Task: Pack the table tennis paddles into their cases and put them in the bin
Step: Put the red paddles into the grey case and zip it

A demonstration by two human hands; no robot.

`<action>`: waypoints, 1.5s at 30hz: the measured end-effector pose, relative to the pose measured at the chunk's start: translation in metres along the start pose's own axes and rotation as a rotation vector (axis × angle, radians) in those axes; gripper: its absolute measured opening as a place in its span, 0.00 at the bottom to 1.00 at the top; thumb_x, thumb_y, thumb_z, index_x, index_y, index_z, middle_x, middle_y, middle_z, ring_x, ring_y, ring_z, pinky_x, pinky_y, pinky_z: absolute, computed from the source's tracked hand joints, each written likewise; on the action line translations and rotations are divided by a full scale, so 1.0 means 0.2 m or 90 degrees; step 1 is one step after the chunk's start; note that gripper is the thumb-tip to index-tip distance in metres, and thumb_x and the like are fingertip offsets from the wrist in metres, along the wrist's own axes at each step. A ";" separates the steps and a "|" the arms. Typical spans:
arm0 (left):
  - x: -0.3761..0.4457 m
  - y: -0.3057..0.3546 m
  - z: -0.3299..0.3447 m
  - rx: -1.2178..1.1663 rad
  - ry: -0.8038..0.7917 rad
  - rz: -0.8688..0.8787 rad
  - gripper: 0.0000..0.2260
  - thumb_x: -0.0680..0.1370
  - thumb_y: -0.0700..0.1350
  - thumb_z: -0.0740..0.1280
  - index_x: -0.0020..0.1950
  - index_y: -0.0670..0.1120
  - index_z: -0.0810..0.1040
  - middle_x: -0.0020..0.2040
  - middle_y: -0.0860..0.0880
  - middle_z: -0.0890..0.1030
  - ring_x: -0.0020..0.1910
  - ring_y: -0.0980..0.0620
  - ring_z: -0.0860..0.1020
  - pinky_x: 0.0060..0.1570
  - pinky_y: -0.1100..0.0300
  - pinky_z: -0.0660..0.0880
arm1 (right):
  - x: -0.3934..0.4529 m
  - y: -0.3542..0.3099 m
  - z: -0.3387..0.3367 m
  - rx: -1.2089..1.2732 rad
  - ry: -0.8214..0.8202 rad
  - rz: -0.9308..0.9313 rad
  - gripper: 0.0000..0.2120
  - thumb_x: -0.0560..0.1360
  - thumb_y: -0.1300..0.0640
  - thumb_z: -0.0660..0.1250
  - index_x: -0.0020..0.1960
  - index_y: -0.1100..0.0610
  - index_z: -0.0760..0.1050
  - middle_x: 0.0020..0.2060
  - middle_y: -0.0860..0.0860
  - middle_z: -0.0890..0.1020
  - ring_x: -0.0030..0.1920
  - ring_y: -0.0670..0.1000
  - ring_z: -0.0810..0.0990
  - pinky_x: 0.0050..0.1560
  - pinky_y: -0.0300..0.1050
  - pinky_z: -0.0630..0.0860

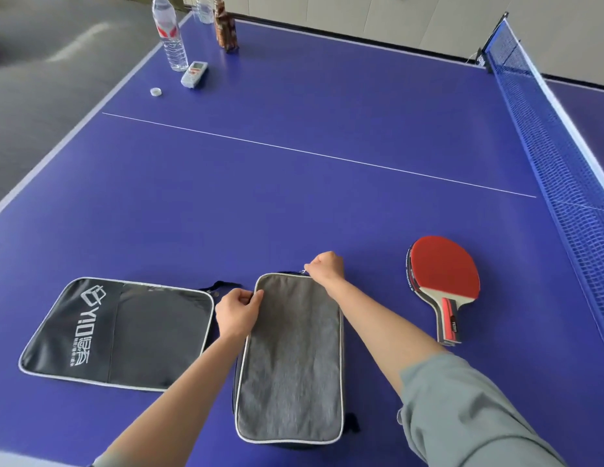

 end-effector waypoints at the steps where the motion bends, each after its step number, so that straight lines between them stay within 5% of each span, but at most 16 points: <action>1: 0.01 -0.02 -0.04 -0.007 0.015 -0.011 0.10 0.73 0.50 0.71 0.44 0.43 0.80 0.41 0.49 0.82 0.42 0.51 0.78 0.47 0.59 0.72 | 0.01 0.04 -0.03 0.004 0.009 0.020 0.18 0.66 0.65 0.63 0.25 0.55 0.56 0.23 0.50 0.62 0.26 0.51 0.61 0.27 0.41 0.58; 3: 0.02 -0.05 -0.07 -0.017 0.014 -0.015 0.11 0.73 0.50 0.72 0.45 0.42 0.80 0.42 0.48 0.82 0.43 0.51 0.78 0.48 0.59 0.73 | 0.01 0.10 -0.07 0.036 0.005 0.043 0.18 0.66 0.63 0.64 0.25 0.55 0.57 0.25 0.50 0.63 0.29 0.51 0.60 0.29 0.41 0.58; 6: 0.02 -0.03 -0.06 -0.039 -0.005 0.001 0.12 0.73 0.50 0.72 0.46 0.41 0.81 0.42 0.48 0.82 0.43 0.51 0.79 0.47 0.60 0.73 | -0.01 0.10 -0.08 0.046 -0.007 0.019 0.10 0.69 0.62 0.66 0.30 0.65 0.72 0.32 0.59 0.77 0.36 0.57 0.75 0.37 0.44 0.72; 8: 0.00 0.01 -0.05 -0.061 -0.013 0.011 0.11 0.73 0.50 0.72 0.47 0.42 0.81 0.42 0.49 0.82 0.43 0.53 0.78 0.47 0.60 0.73 | -0.04 0.05 -0.10 0.025 0.024 -0.047 0.10 0.71 0.61 0.66 0.42 0.70 0.79 0.46 0.63 0.83 0.51 0.61 0.79 0.51 0.50 0.77; 12: -0.03 0.03 -0.01 -0.074 -0.052 0.011 0.12 0.76 0.54 0.67 0.48 0.45 0.80 0.44 0.50 0.82 0.45 0.51 0.79 0.49 0.58 0.73 | -0.31 -0.08 -0.06 -0.004 0.087 -0.183 0.18 0.74 0.53 0.66 0.61 0.61 0.74 0.62 0.55 0.74 0.66 0.56 0.68 0.66 0.46 0.65; 17: -0.12 0.00 0.09 -0.286 -0.256 -0.100 0.19 0.82 0.59 0.50 0.56 0.53 0.78 0.50 0.51 0.81 0.48 0.54 0.79 0.45 0.59 0.74 | -0.66 -0.07 0.34 0.014 -0.037 -0.176 0.40 0.73 0.42 0.65 0.75 0.60 0.53 0.77 0.57 0.49 0.77 0.54 0.44 0.76 0.48 0.46; 23: -0.16 -0.01 0.11 -0.270 -0.388 -0.088 0.24 0.79 0.64 0.48 0.66 0.56 0.73 0.63 0.53 0.76 0.64 0.52 0.73 0.64 0.54 0.67 | -0.75 -0.15 0.41 -0.144 0.021 -0.207 0.38 0.77 0.47 0.60 0.76 0.65 0.47 0.76 0.63 0.47 0.77 0.61 0.43 0.77 0.52 0.46; 27: -0.22 0.01 0.14 -0.251 -0.451 -0.069 0.23 0.79 0.64 0.48 0.68 0.59 0.70 0.64 0.57 0.75 0.69 0.53 0.68 0.66 0.56 0.65 | -0.76 -0.20 0.40 -0.260 0.023 -0.222 0.34 0.78 0.51 0.57 0.75 0.69 0.47 0.75 0.66 0.53 0.76 0.63 0.48 0.77 0.54 0.45; 33: -0.26 0.02 0.18 -0.163 -0.457 -0.037 0.26 0.79 0.64 0.44 0.72 0.55 0.65 0.70 0.56 0.69 0.73 0.55 0.63 0.74 0.55 0.57 | -0.75 -0.24 0.31 -0.191 0.007 -0.201 0.32 0.80 0.54 0.57 0.76 0.62 0.44 0.75 0.63 0.56 0.76 0.61 0.54 0.72 0.50 0.61; 36: -0.31 0.00 0.21 -0.093 -0.461 0.004 0.27 0.80 0.63 0.41 0.74 0.55 0.62 0.75 0.55 0.62 0.75 0.55 0.57 0.74 0.56 0.51 | -0.77 -0.24 0.17 -0.105 0.012 -0.207 0.28 0.80 0.55 0.56 0.76 0.61 0.52 0.69 0.63 0.68 0.69 0.60 0.68 0.65 0.50 0.66; 38: -0.32 0.00 0.22 -0.060 -0.454 0.026 0.26 0.81 0.61 0.40 0.75 0.56 0.59 0.78 0.55 0.53 0.77 0.56 0.50 0.76 0.54 0.46 | -0.79 -0.20 0.03 -0.030 0.014 -0.205 0.25 0.78 0.57 0.57 0.74 0.59 0.59 0.53 0.61 0.79 0.54 0.60 0.78 0.53 0.47 0.71; 41: -0.32 0.01 0.22 -0.021 -0.436 0.075 0.24 0.82 0.57 0.43 0.75 0.52 0.60 0.78 0.55 0.52 0.77 0.57 0.49 0.74 0.57 0.45 | -0.81 -0.11 -0.20 0.063 0.026 -0.225 0.16 0.77 0.59 0.59 0.64 0.58 0.72 0.31 0.52 0.72 0.30 0.49 0.68 0.37 0.42 0.67; 43: -0.30 0.00 0.21 -0.002 -0.419 0.092 0.22 0.83 0.55 0.46 0.75 0.49 0.62 0.78 0.53 0.51 0.77 0.56 0.50 0.75 0.57 0.47 | -0.81 -0.01 -0.35 0.095 0.035 -0.213 0.16 0.77 0.61 0.59 0.64 0.56 0.74 0.32 0.56 0.78 0.31 0.53 0.71 0.36 0.40 0.69; 45: -0.29 -0.02 0.23 0.054 -0.417 0.114 0.21 0.83 0.53 0.49 0.75 0.49 0.63 0.79 0.53 0.48 0.77 0.53 0.50 0.76 0.54 0.48 | -0.80 0.09 -0.47 0.118 0.057 -0.207 0.16 0.77 0.63 0.59 0.62 0.56 0.76 0.41 0.60 0.84 0.43 0.61 0.80 0.48 0.47 0.76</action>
Point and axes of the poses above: each hand's wrist, its own x-axis towards the middle knuckle, its own z-axis out of the palm, y = z × x, the point moved 10 cm from there along x, towards the middle knuckle
